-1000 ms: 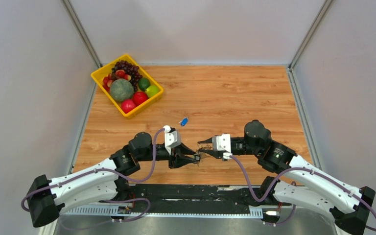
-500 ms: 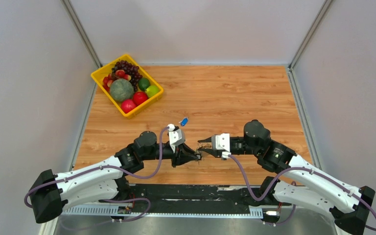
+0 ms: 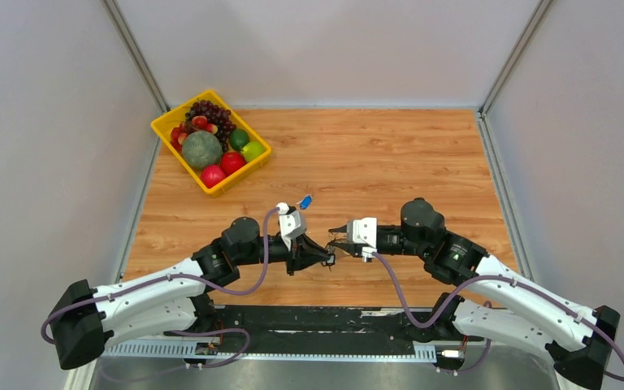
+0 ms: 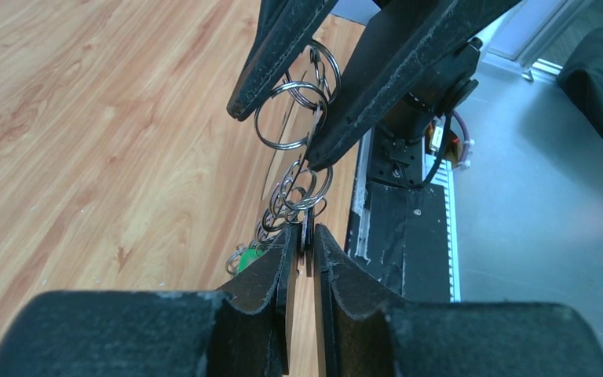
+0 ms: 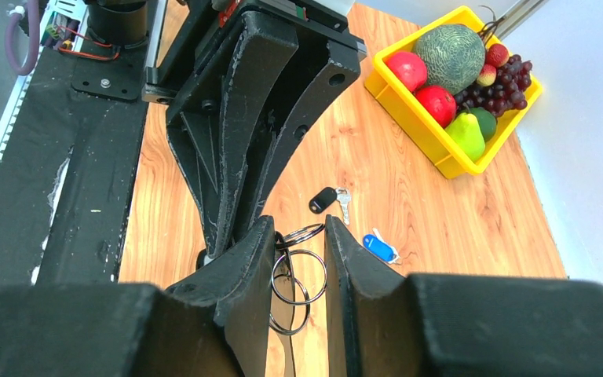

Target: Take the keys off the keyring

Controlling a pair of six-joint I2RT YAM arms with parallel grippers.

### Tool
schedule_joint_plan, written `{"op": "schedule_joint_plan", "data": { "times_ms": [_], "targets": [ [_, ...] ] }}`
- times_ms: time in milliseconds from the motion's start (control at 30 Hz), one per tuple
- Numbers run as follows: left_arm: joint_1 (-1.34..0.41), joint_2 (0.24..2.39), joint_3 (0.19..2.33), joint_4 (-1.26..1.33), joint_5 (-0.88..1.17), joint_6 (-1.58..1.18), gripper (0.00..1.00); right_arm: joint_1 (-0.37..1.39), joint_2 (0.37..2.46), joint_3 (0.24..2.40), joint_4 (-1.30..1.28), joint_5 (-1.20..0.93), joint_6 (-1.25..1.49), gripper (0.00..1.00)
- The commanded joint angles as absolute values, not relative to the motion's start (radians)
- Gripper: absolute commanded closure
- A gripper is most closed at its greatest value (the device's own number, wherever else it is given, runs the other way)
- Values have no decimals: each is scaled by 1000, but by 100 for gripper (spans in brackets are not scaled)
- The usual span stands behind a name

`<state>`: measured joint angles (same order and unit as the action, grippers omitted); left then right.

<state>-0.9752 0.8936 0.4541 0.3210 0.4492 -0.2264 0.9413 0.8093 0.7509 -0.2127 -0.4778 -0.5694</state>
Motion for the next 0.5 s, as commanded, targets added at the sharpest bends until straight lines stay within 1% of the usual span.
{"op": "schedule_joint_plan", "data": {
  "times_ms": [0,467],
  "targets": [
    [-973,917,475,399,432,-256,80,942,810,780,-174,-463,-551,100],
    [-973,972,489,427,337,-289,71,941,822,790,-172,-440,-529,100]
  ]
}}
